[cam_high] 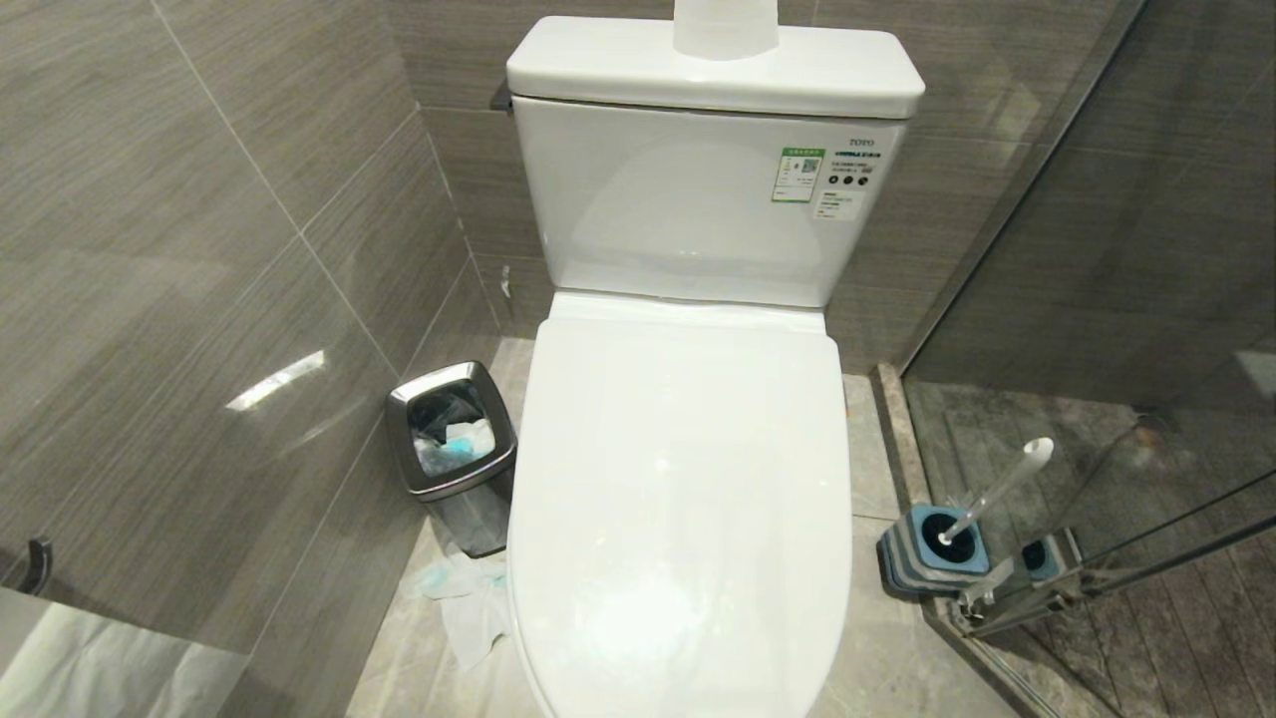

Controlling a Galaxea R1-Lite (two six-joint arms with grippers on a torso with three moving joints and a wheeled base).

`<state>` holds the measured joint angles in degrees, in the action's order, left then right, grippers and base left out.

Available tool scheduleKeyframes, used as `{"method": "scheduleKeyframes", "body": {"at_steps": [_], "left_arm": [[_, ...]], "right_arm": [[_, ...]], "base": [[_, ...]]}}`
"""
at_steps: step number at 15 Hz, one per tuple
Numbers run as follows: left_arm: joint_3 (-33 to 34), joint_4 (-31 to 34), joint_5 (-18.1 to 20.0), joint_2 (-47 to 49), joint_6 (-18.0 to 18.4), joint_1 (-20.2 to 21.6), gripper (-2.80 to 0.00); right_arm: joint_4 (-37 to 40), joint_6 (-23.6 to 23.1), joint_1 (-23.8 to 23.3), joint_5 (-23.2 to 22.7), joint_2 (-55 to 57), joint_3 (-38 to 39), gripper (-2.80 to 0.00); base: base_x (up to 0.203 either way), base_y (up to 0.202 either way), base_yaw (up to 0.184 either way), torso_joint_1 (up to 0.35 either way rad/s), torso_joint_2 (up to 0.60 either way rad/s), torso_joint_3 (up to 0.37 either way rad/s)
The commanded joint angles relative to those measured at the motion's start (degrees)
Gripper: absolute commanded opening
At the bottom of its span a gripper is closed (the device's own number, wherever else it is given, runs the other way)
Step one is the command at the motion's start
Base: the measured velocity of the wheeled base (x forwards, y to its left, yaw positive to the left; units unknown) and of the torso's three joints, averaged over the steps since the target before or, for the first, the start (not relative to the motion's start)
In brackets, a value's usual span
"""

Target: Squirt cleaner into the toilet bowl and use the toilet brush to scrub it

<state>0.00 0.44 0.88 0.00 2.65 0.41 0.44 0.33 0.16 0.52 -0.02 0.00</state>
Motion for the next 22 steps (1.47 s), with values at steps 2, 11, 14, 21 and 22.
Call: {"method": "scheduleKeyframes", "body": {"at_steps": [2,11,14,21,22], "left_arm": [[0.1,0.0,0.0,0.1,0.0,0.0,-2.8],[0.1,0.0,0.0,0.1,0.0,0.0,-2.8],[0.1,0.0,0.0,0.1,0.1,0.0,-2.8],[0.1,0.0,0.0,0.1,0.0,0.0,-2.8],[0.1,0.0,0.0,0.1,0.0,0.0,-2.8]], "right_arm": [[0.0,0.0,0.0,0.0,0.0,0.0,-2.8],[0.0,0.0,0.0,0.0,0.0,0.0,-2.8],[0.0,-0.1,0.0,0.0,0.0,0.0,-2.8],[0.1,-0.2,0.0,-0.1,0.0,0.1,-2.8],[0.1,-0.2,0.0,0.0,0.0,0.1,-2.8]], "base": [[0.0,0.0,0.0,0.0,0.0,0.0],[0.0,0.0,0.0,0.0,0.0,0.0],[0.0,0.0,0.0,0.0,0.0,0.0],[0.0,0.0,0.0,0.0,0.0,0.0],[0.0,0.0,0.0,0.0,0.0,0.0]]}}
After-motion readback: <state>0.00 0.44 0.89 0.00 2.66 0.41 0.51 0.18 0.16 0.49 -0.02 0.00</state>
